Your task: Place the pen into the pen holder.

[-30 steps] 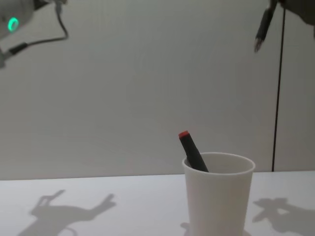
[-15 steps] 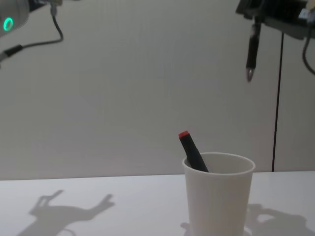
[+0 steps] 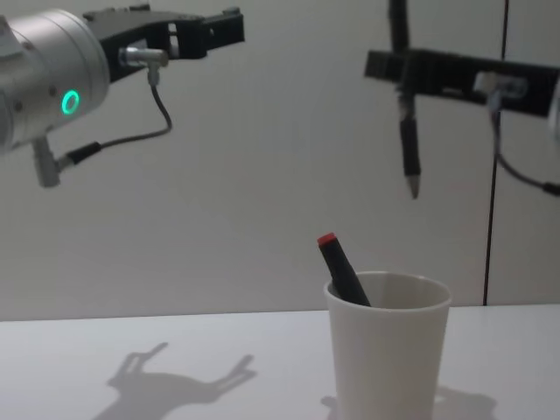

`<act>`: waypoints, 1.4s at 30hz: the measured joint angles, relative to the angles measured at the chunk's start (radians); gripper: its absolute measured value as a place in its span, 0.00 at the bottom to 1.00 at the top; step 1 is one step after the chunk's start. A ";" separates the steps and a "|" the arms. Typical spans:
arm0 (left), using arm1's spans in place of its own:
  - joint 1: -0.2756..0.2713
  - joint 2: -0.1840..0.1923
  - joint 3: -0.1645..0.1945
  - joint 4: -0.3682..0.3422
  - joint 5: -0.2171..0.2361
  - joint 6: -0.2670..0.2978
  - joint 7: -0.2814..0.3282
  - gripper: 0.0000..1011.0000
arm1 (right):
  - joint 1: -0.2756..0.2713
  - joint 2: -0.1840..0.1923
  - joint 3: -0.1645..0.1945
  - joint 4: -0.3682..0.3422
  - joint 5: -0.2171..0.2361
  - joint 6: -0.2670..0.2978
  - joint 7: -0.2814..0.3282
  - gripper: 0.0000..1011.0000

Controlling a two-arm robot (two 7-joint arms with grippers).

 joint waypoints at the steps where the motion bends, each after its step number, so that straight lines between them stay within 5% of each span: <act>1: 0.001 -0.001 0.001 0.001 -0.002 0.001 -0.002 0.99 | -0.002 -0.004 -0.010 0.002 -0.033 0.000 0.003 0.13; 11: 0.013 -0.013 0.013 0.005 -0.020 0.006 -0.015 0.99 | -0.008 -0.044 -0.081 0.038 -0.223 -0.007 0.021 0.13; 17: 0.017 -0.017 0.017 0.006 -0.025 0.008 -0.018 0.99 | -0.011 -0.059 -0.107 0.056 -0.294 -0.011 0.025 0.13; 27: 0.020 -0.020 0.020 0.007 -0.030 0.009 -0.022 0.99 | -0.022 -0.062 -0.121 0.054 -0.351 -0.015 0.013 0.13; 42: 0.022 -0.022 0.022 0.008 -0.033 0.011 -0.024 0.99 | -0.040 -0.036 -0.105 0.006 -0.370 -0.015 -0.011 0.13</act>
